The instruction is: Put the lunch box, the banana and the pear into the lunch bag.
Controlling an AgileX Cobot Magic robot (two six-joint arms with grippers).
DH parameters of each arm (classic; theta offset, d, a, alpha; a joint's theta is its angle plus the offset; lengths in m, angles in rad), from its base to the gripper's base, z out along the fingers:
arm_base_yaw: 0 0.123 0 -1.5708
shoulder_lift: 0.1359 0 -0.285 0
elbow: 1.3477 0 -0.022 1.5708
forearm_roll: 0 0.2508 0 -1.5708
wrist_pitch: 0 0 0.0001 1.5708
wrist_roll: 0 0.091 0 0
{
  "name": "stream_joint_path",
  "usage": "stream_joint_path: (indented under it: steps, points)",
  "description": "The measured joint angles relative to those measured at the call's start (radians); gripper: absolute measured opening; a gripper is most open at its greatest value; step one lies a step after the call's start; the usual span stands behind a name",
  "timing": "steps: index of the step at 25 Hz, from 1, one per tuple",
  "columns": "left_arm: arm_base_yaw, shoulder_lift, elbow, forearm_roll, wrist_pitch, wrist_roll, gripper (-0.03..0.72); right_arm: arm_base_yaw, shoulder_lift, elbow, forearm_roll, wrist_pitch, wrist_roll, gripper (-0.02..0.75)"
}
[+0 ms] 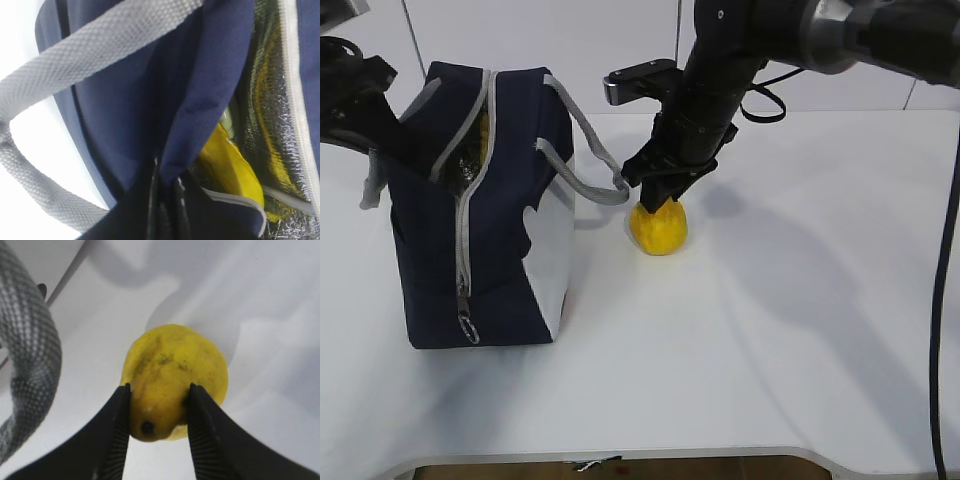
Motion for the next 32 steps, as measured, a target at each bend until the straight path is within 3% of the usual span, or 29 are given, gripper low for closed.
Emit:
stream_joint_path:
  steps: [7, 13, 18, 25, 32]
  points:
    - [0.0, 0.0, 0.0, 0.0, 0.0, 0.0, 0.011, 0.0, -0.002, -0.02, -0.02, 0.074, 0.0, 0.285]
    - [0.0, 0.0, 0.0, 0.0, 0.001, 0.0, 0.011, 0.0, -0.004, -0.149, -0.132, 0.122, 0.053, 0.281]
    - [0.0, 0.0, 0.0, 0.0, 0.001, 0.0, 0.011, 0.0, -0.047, -0.204, -0.123, 0.132, 0.104, 0.281]
    - [0.0, 0.0, 0.0, -0.081, 0.006, 0.002, 0.011, 0.0, -0.204, -0.21, 0.067, 0.141, 0.119, 0.281]
    - [0.0, 0.0, 0.0, -0.253, 0.03, 0.048, 0.011, 0.0, -0.243, -0.233, 0.433, 0.144, 0.033, 0.281]
